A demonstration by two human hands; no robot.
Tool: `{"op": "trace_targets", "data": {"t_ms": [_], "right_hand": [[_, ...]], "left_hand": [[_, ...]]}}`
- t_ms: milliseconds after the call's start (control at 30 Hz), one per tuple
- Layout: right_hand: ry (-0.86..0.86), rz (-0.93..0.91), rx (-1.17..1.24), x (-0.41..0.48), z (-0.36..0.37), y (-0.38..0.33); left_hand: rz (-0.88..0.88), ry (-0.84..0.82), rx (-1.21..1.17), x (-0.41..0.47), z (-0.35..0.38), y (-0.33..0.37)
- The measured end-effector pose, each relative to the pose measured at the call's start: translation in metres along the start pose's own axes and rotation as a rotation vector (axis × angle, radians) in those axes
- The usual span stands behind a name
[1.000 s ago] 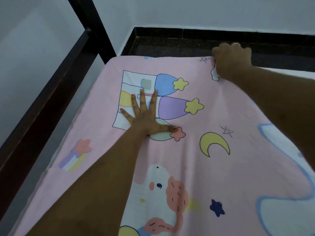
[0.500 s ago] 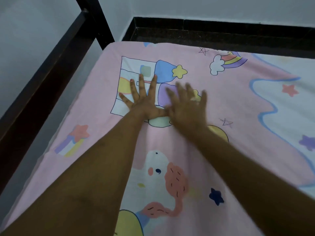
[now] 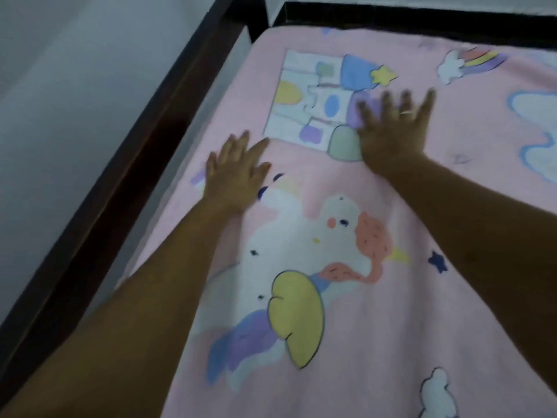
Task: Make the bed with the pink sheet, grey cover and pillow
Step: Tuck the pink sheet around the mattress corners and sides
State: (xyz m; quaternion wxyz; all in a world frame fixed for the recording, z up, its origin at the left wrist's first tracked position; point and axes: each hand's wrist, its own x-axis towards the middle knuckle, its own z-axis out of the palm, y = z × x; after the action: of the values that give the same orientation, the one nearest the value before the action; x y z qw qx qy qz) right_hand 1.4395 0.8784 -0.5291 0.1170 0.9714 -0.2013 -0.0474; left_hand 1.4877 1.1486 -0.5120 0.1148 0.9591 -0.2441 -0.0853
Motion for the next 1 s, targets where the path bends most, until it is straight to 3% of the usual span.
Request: {"op": "trace_targets", "data": {"t_ms": [67,133,200,333,433,600,633,667,733,800,900,1000], "right_hand": [[0.022,0.032,-0.063,-0.018,-0.005,-0.006],[0.059,-0.073,0.113,-0.047,-0.01,-0.031],[0.055,-0.172,0.309,-0.086,-0.016,-0.08],[0.079,-0.341,0.424,-0.179,-0.035,-0.196],[0.056,-0.495,0.493,-0.239,-0.057,-0.257],[0.01,-1.056,0.489,-0.304,-0.079,-0.281],[0.031,-1.098,0.53,-0.308,-0.08,-0.278],[0.08,-1.045,0.575,-0.308,-0.079,-0.272],[0.148,-0.767,0.591,-0.303,-0.066,-0.257],[0.086,-0.572,0.533,-0.312,-0.055,-0.241],[0.063,-0.631,0.562,-0.363,-0.049,-0.253],[0.012,-0.786,0.642,-0.42,-0.061,-0.277]], "left_hand": [[-0.054,0.071,-0.016,-0.067,-0.006,-0.045],[-0.159,0.111,-0.094,-0.134,-0.011,-0.075],[-0.317,0.136,-0.202,-0.198,-0.013,-0.087],[-0.65,0.102,-0.34,-0.288,-0.019,-0.095],[-0.698,0.109,-0.44,-0.325,-0.024,-0.104],[-0.915,0.057,-0.594,-0.376,-0.027,-0.115],[-0.945,0.051,-0.598,-0.389,-0.026,-0.118],[-0.943,0.066,-0.576,-0.401,-0.023,-0.118],[-0.932,0.131,-0.418,-0.424,-0.019,-0.114],[-0.83,0.203,-0.242,-0.442,-0.015,-0.106],[-0.71,0.283,-0.186,-0.463,-0.008,-0.095],[-0.774,0.431,-0.292,-0.489,0.01,-0.073]]}}
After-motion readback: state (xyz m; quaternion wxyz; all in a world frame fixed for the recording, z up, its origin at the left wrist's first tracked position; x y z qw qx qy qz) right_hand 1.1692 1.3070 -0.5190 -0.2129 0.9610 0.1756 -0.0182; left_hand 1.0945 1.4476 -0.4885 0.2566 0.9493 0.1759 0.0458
